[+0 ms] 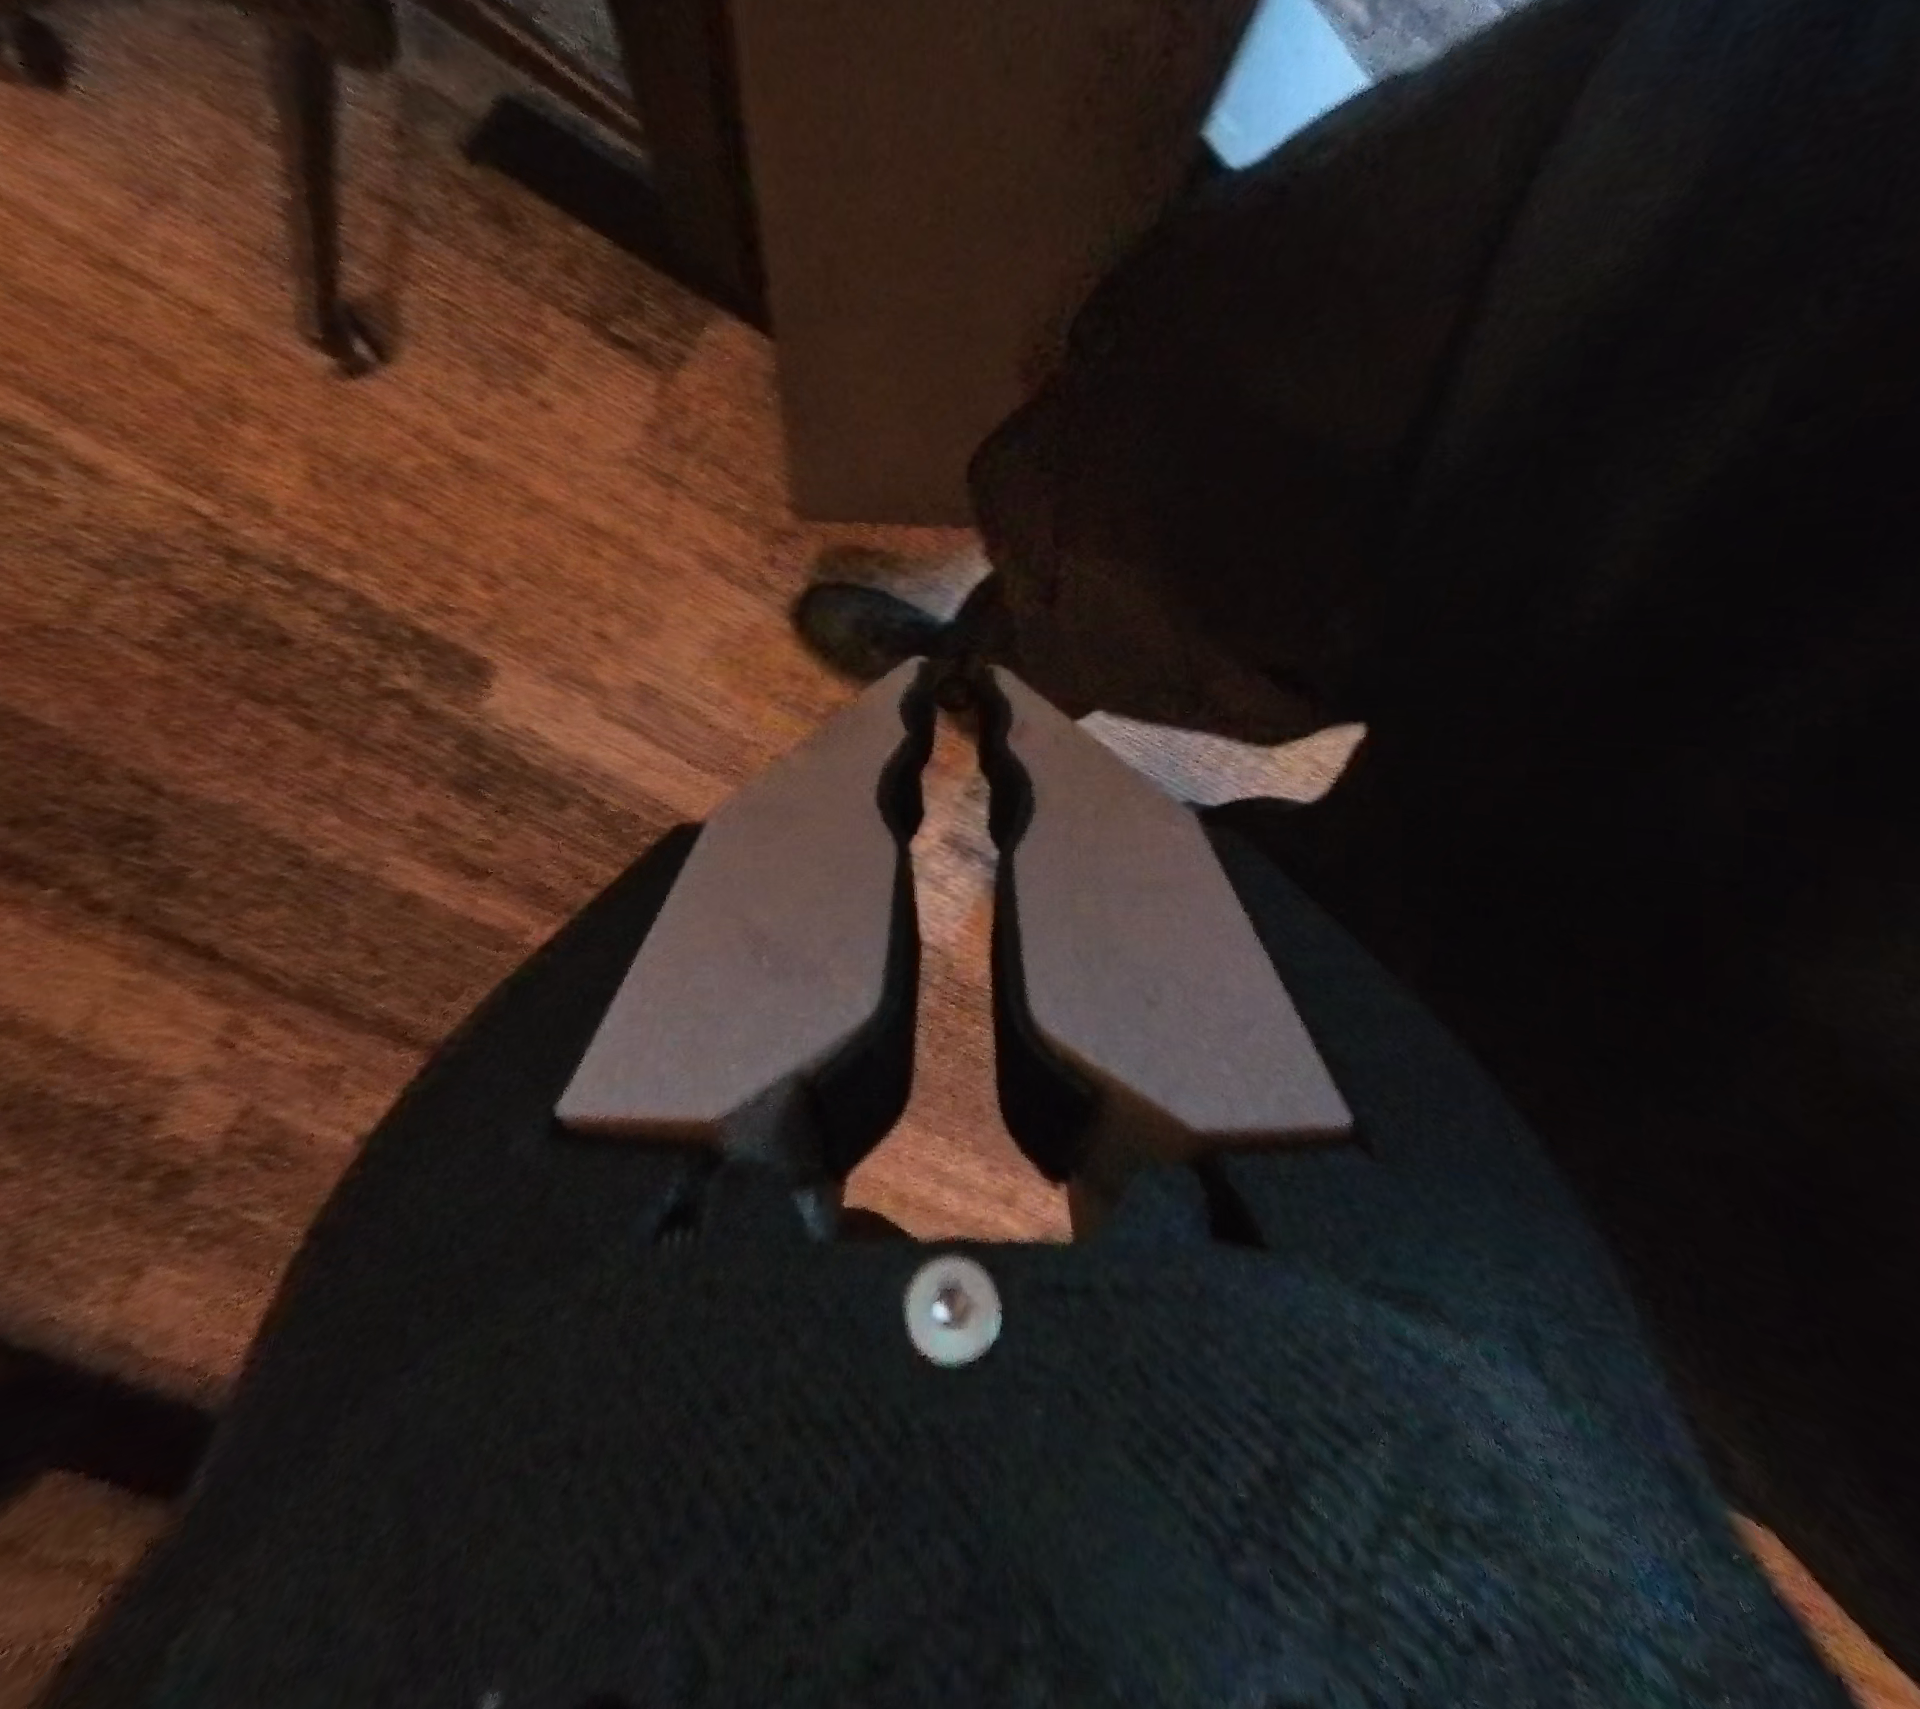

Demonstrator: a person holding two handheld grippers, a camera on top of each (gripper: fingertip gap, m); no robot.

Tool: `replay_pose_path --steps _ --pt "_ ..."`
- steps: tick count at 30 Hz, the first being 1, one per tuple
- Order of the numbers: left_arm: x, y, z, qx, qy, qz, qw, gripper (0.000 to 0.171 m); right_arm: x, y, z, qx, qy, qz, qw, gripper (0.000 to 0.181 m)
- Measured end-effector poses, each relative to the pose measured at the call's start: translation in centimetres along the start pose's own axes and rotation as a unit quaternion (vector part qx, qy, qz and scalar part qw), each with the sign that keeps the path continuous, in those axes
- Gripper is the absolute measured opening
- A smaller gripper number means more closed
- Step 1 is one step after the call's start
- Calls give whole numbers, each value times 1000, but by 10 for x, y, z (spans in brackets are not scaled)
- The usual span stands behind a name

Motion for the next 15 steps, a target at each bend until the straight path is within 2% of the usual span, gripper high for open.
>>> replay_pose_path --steps 4,8,11,15 --pt "-33 102 -11 -12 -2 10 1000 5 -86 -35 55 -5 -68 -10 998 16" --pt "-65 192 -25 -26 32 39 998 6 -175 -79 94 -4 -121 -29 992 17" --pt "-98 254 -31 -13 37 41 998 6 -240 -106 101 -18 -129 -29 991 17" --pt "-155 341 -39 -17 22 59 998 5 -326 -147 85 5 -136 -28 990 20"
Point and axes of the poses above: each gripper's, where its closed fingertips meet, z out along the fingers, x out of its underside, y = z × x across the jaws, the point moved 5 cm from there along -z, back along the fingers, and after that the axes turned 9 degrees about z, right-handed, at the moved point
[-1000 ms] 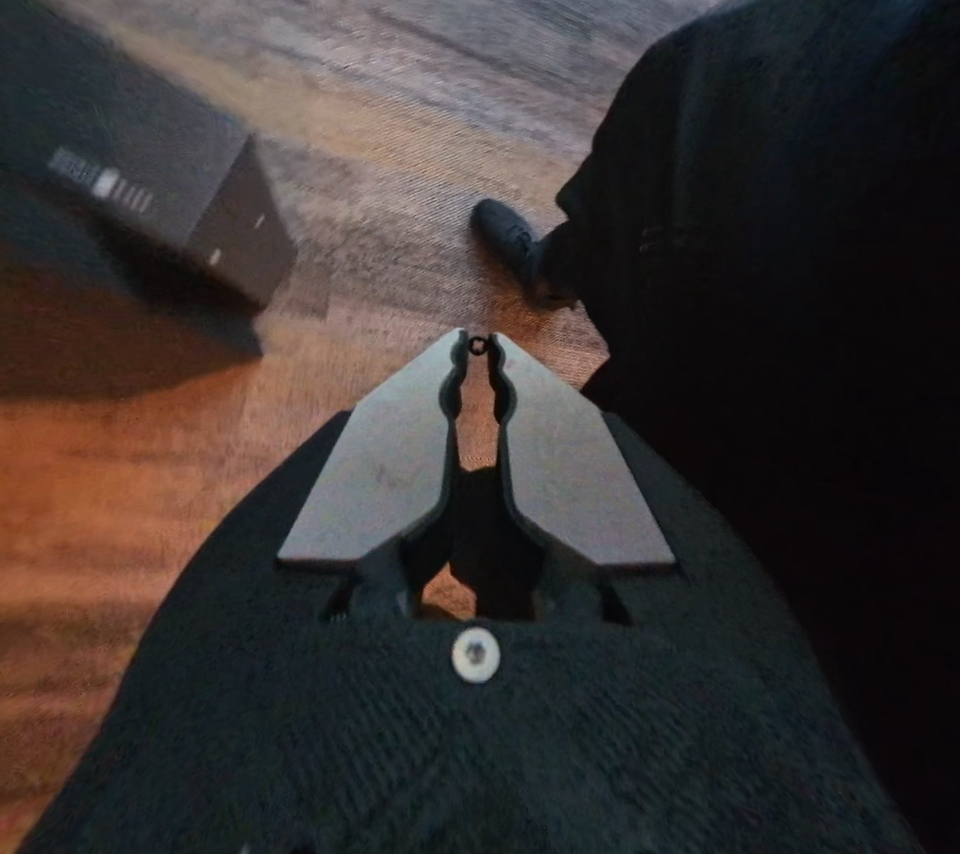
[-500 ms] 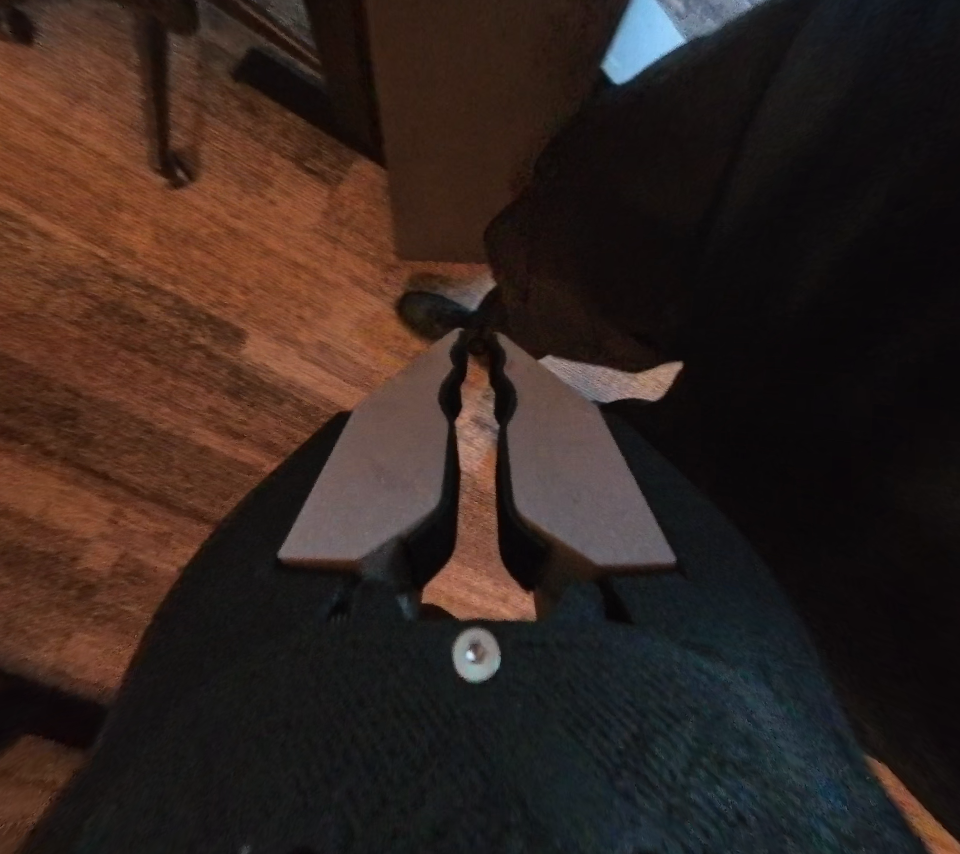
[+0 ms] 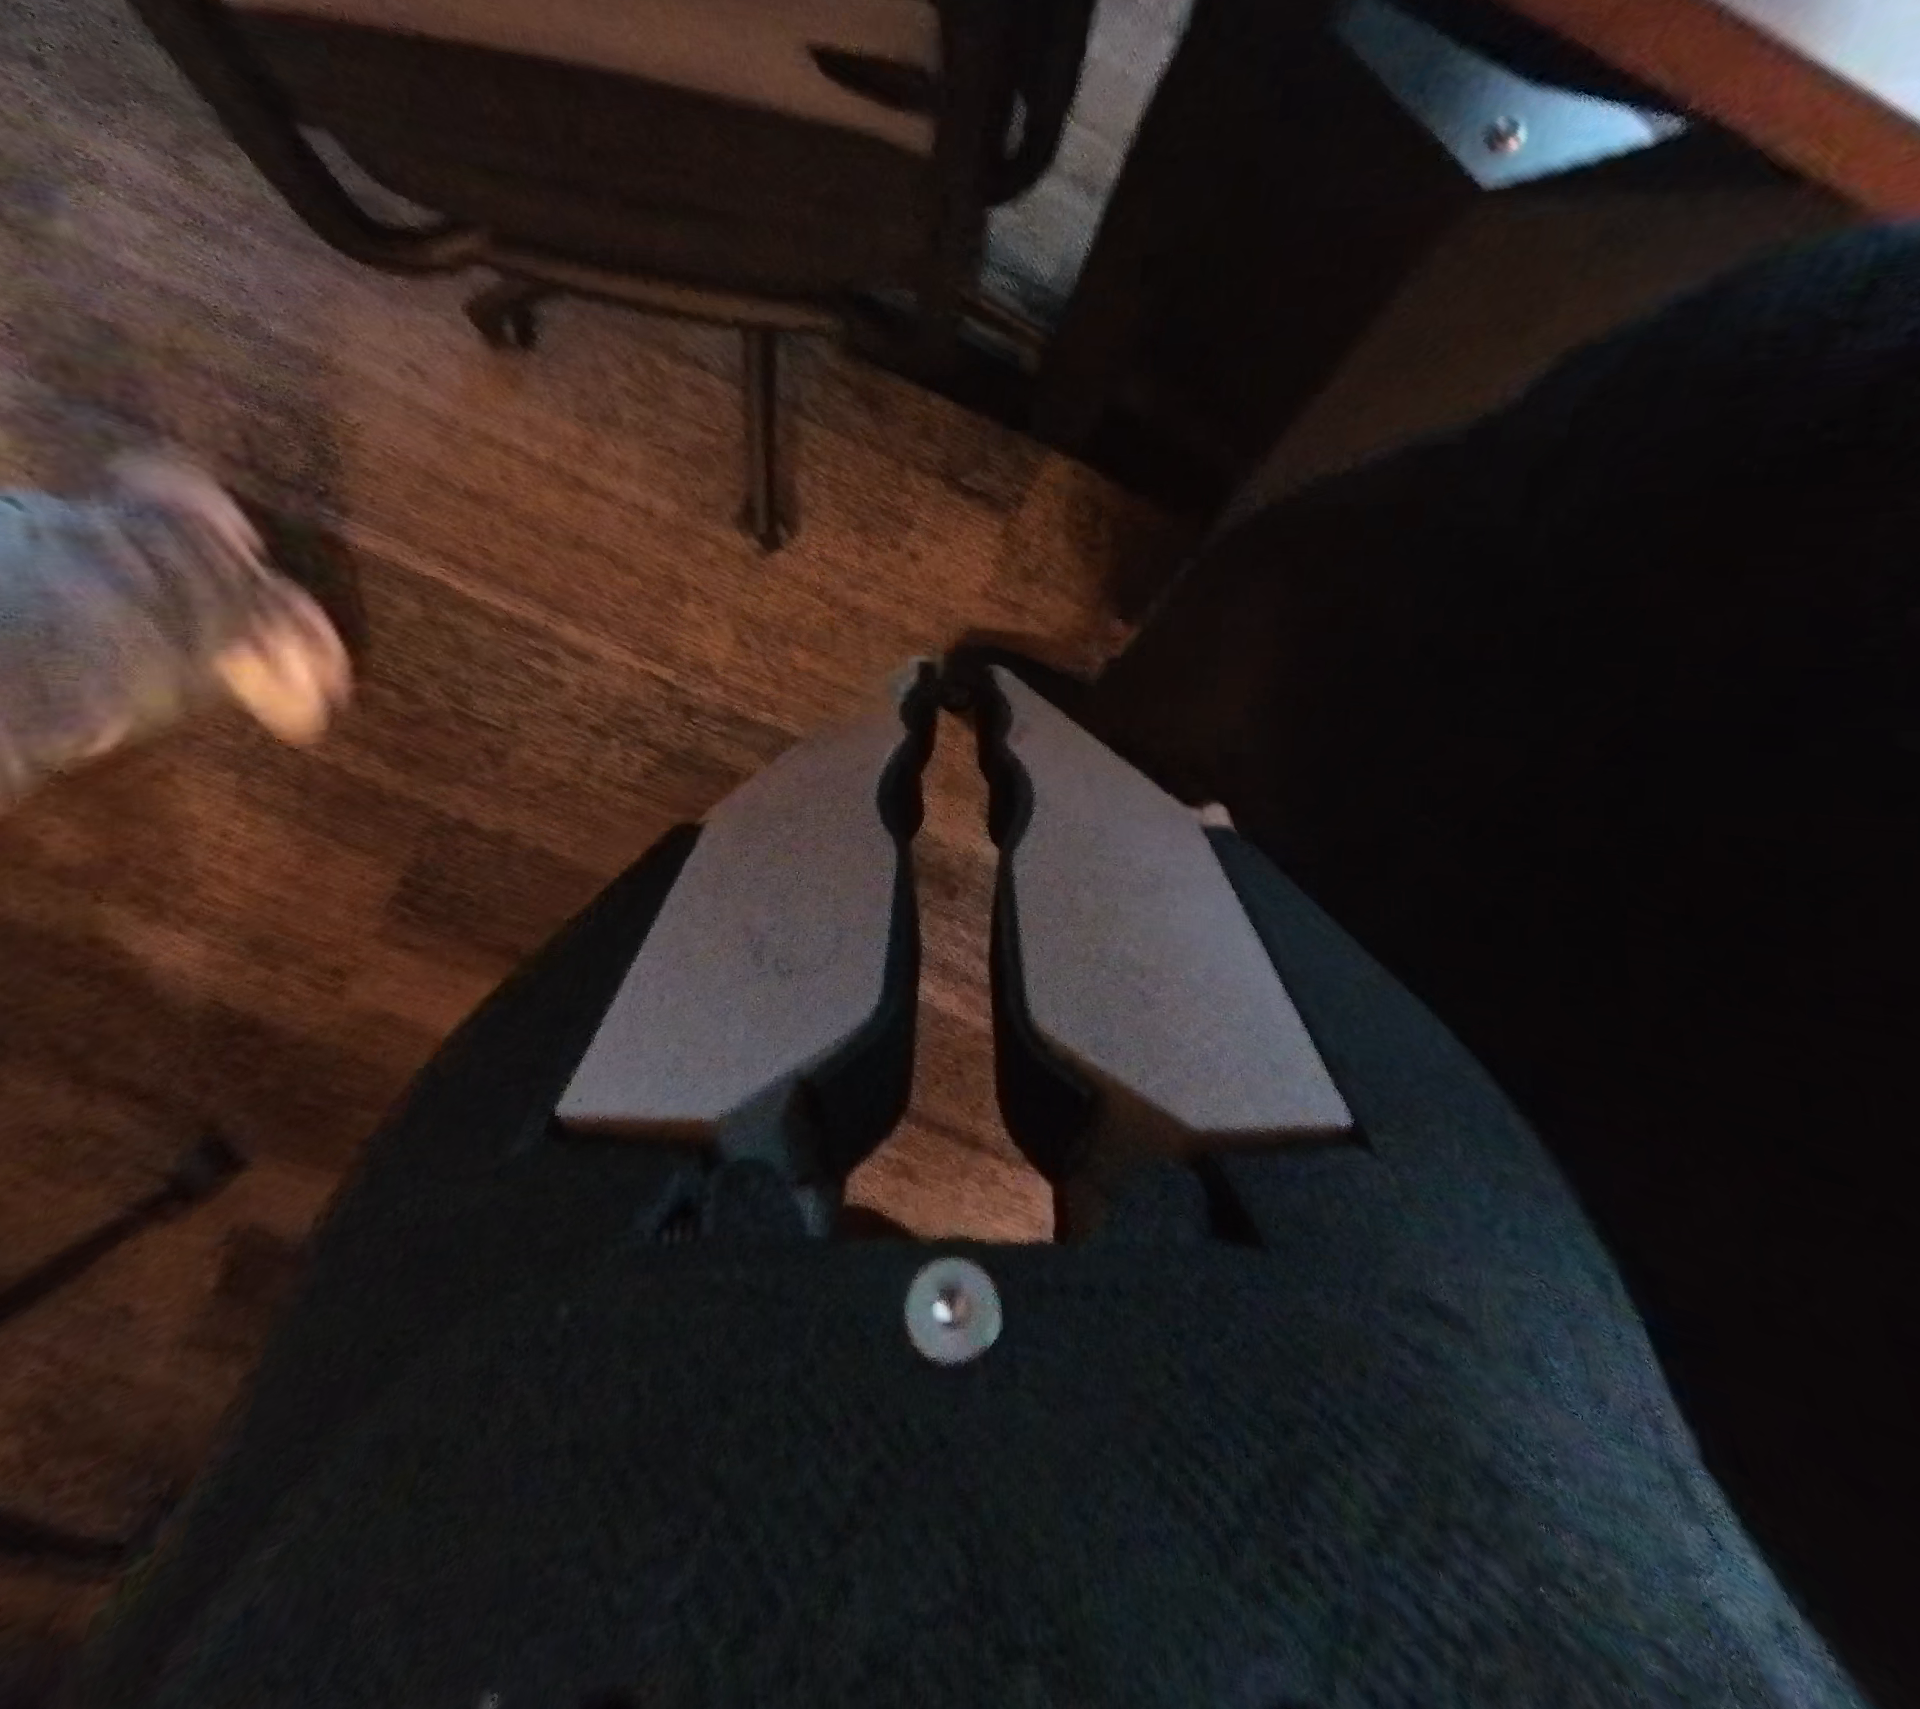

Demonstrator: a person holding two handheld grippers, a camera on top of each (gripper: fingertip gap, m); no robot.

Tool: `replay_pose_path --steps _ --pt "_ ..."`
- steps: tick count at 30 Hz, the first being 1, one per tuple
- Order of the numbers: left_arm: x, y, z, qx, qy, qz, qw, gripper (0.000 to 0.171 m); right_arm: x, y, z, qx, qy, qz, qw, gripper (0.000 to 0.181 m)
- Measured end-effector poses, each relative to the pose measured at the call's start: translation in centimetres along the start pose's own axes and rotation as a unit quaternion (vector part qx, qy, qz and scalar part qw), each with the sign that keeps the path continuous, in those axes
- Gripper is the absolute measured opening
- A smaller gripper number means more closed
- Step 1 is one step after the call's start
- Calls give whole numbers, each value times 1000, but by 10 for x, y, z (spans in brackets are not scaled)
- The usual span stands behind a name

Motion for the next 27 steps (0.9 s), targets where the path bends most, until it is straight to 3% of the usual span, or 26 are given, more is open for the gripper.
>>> replay_pose_path --steps 5,9,13,17,23,27 --pt "-56 118 -9 -3 -62 14 998 6 -105 -86 -4 126 -55 10 990 23" --pt "-100 216 -23 3 -120 56 991 6 -143 -173 2 245 -77 60 965 38" --pt "-154 315 -49 3 -191 114 975 6 -149 -230 22 331 -74 94 936 39" --pt "-211 399 -51 25 -215 202 955 6 -137 -263 39 411 -60 154 897 41" --pt "-298 489 6 99 -238 262 930 6 -122 -286 63 476 -54 193 856 40" --pt "-335 524 60 147 -203 290 924 6 -113 -324 80 509 -62 201 835 39"
Point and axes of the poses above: each gripper's, where its closed fingertips meet, z out along the fingers, x out of its underside, y = z × x across the jaws, the point moved 5 cm from there along -z, back along the fingers, and after that the axes turned 9 degrees about z, right-handed, at the moved point
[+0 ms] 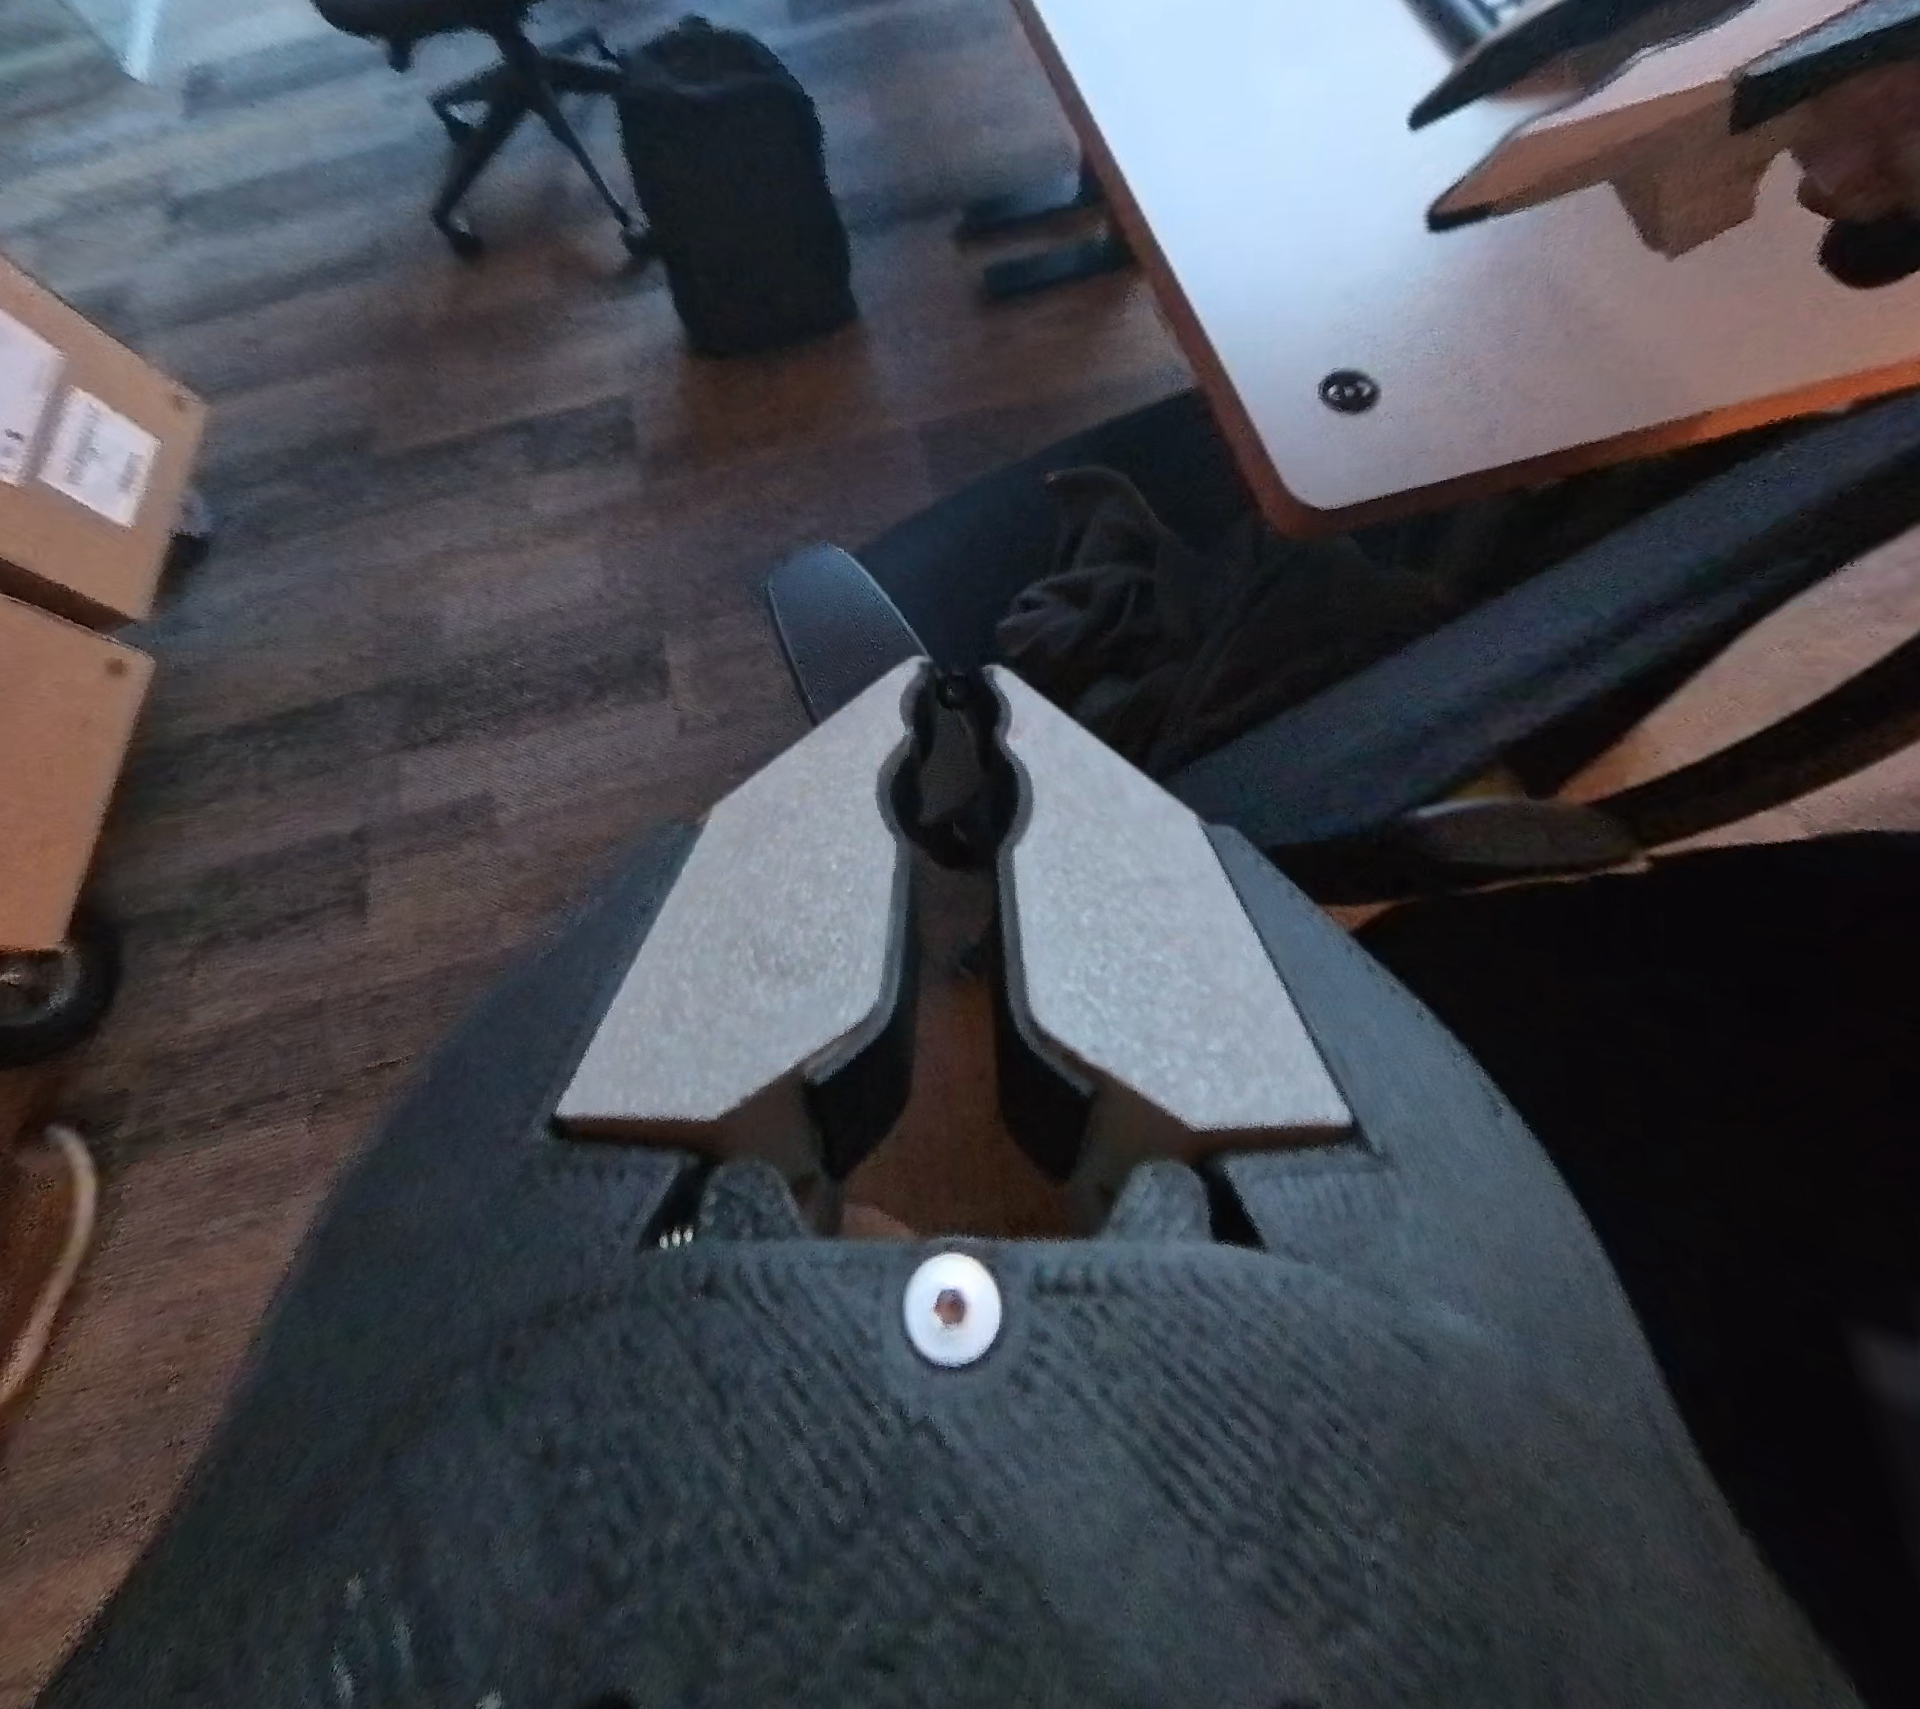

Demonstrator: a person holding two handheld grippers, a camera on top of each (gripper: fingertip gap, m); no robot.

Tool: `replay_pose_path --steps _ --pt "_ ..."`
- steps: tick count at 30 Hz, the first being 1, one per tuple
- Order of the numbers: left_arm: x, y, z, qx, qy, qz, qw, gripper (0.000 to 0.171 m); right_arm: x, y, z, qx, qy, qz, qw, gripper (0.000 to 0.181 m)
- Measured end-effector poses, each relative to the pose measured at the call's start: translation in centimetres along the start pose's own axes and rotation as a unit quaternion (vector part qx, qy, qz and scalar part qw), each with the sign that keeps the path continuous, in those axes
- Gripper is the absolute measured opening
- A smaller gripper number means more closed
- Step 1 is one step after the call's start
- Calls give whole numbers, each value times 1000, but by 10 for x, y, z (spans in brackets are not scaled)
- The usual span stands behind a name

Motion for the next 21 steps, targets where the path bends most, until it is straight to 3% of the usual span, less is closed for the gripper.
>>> replay_pose_path --steps 7,12,17,21 --pt "36 64 42 137 46 6 989 6 -44 -29 72 54 -20 89 994 42" --pt "79 116 85 253 63 44 965 7 -60 -56 127 129 -27 122 984 42" --pt "105 204 121 307 70 116 942 7 -51 -50 165 220 -3 170 961 41" --pt "92 277 175 340 63 127 930 6 -59 -36 207 240 15 226 944 41"
Point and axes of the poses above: each gripper's, where its closed fingertips meet, z out along the fingers, x out of its underside, y = z × x across the jaws, the point moved 5 cm from there along -z, back along the fingers, and after that the axes turned 9 degrees about z, right-handed, at the moved point
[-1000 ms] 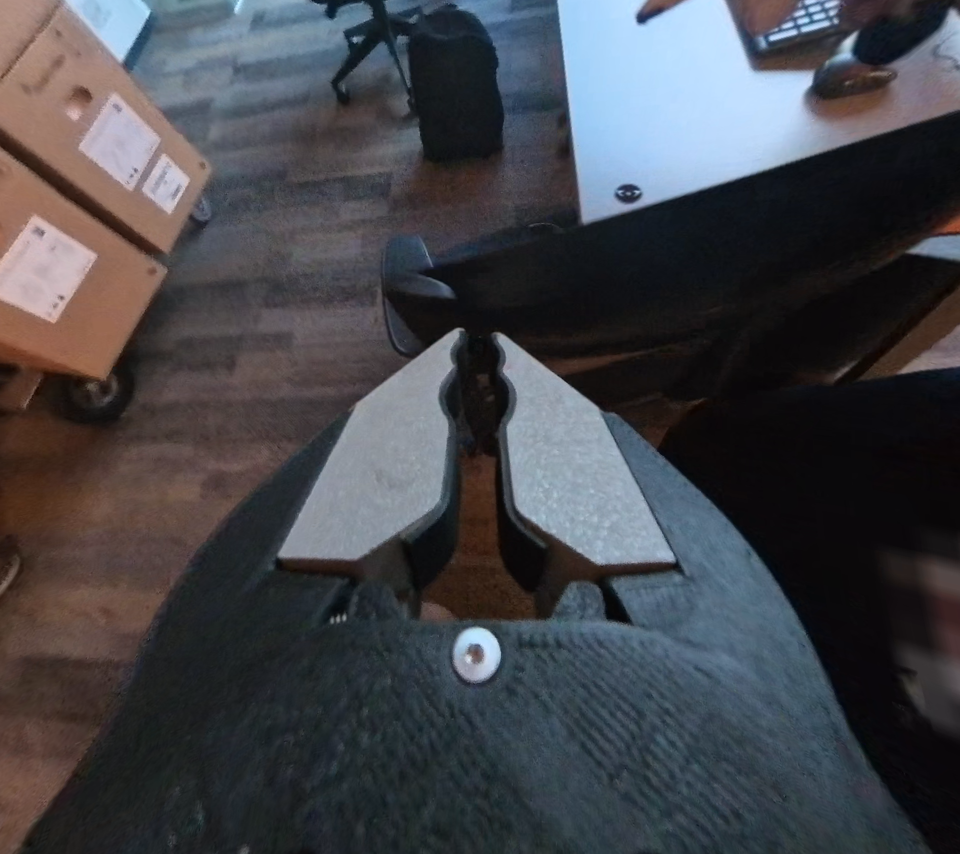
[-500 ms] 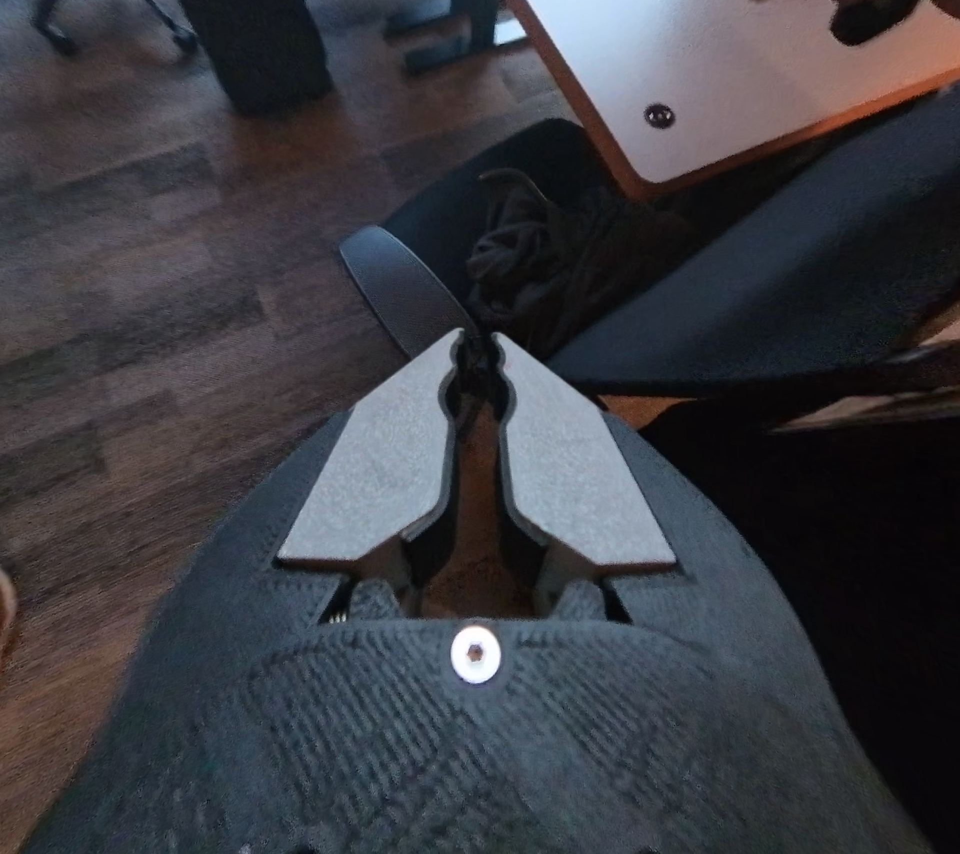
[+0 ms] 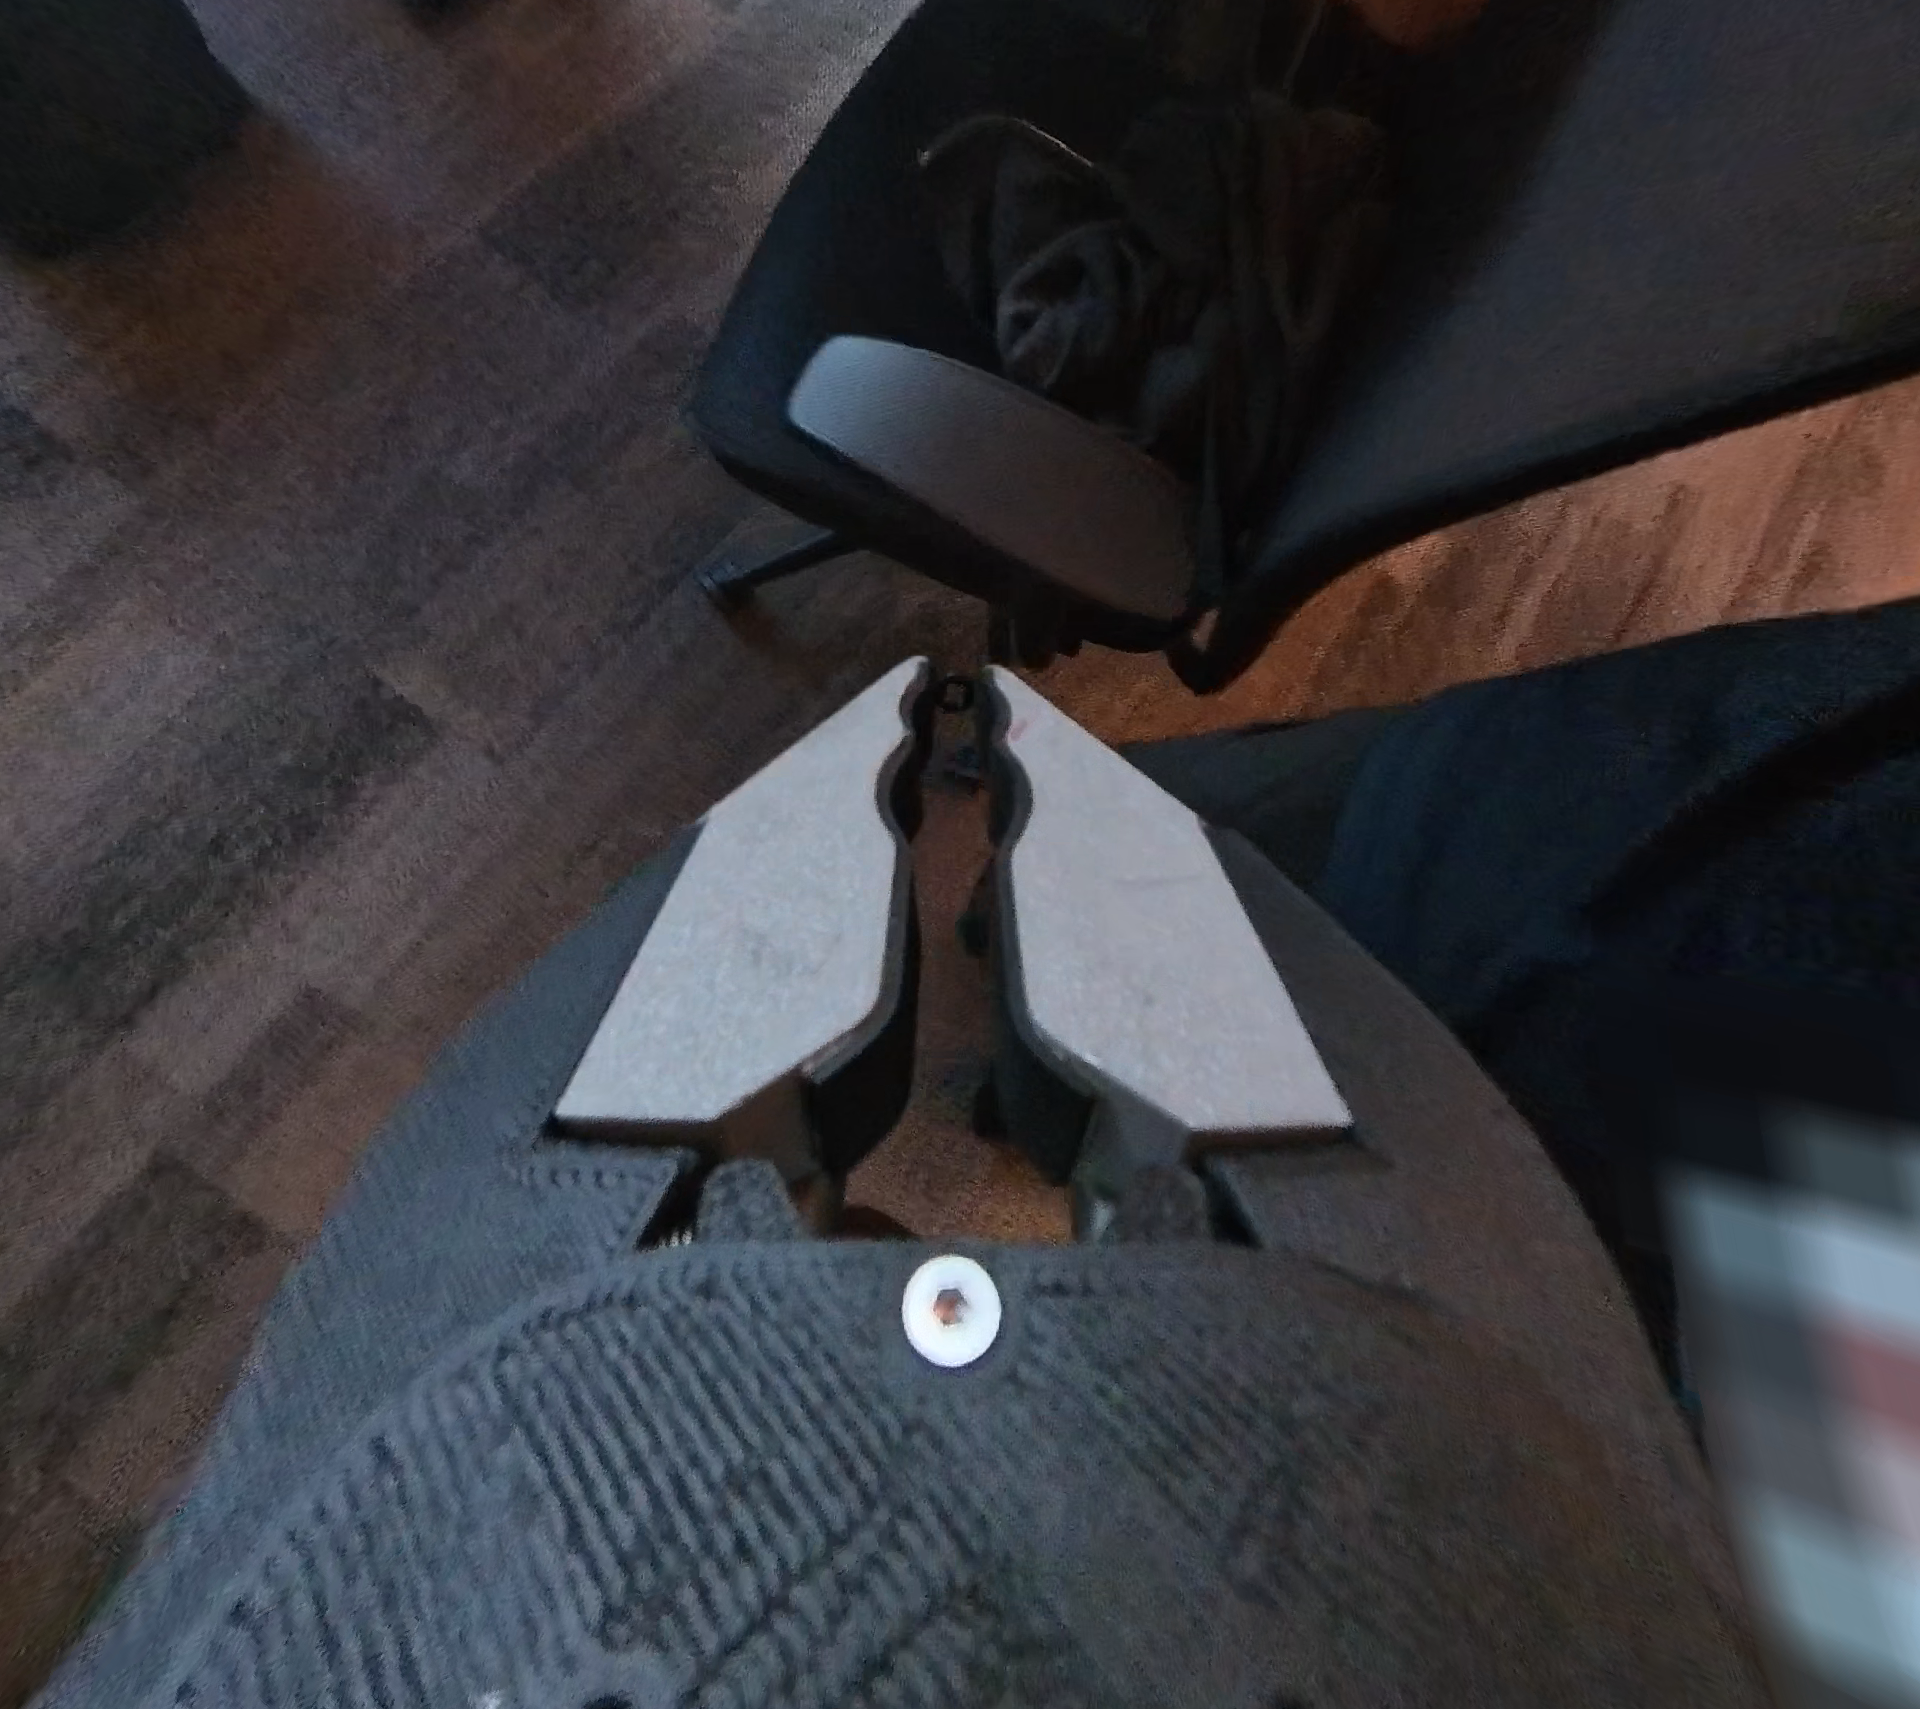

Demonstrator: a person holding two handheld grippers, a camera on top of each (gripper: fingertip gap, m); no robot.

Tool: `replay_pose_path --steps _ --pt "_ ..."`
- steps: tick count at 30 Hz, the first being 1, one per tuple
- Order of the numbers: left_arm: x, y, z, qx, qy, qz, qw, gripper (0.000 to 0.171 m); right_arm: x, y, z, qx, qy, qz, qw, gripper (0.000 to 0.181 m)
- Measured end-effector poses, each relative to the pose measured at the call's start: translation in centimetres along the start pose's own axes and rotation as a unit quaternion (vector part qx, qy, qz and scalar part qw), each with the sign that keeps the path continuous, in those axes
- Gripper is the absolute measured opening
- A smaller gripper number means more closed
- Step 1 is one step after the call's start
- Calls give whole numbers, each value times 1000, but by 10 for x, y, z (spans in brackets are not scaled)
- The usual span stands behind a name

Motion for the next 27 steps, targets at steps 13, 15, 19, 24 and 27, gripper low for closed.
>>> replay_pose_path --steps 13,15,19,24,27 --pt "-59 402 87 71 31 80 994 6 -405 10 260 18 -206 -12 978 50" --pt "-95 473 98 77 21 94 992 6 -448 0 292 0 -194 1 981 49" --pt "-159 615 119 94 21 102 990 6 -472 -25 372 15 -88 24 996 49" --pt "-203 810 168 105 19 207 973 6 -511 -79 481 88 -68 82 990 50" --pt "-235 935 204 122 8 244 962 7 -551 -112 541 151 -72 145 975 47"
Point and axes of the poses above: each gripper's, where its closed fingertips meet, z out along the fingers, x out of its underside, y = z × x across the jaws, the point moved 5 cm from there along -z, back along the fingers, and after that the axes turned 9 degrees about z, right-handed, at the moved point
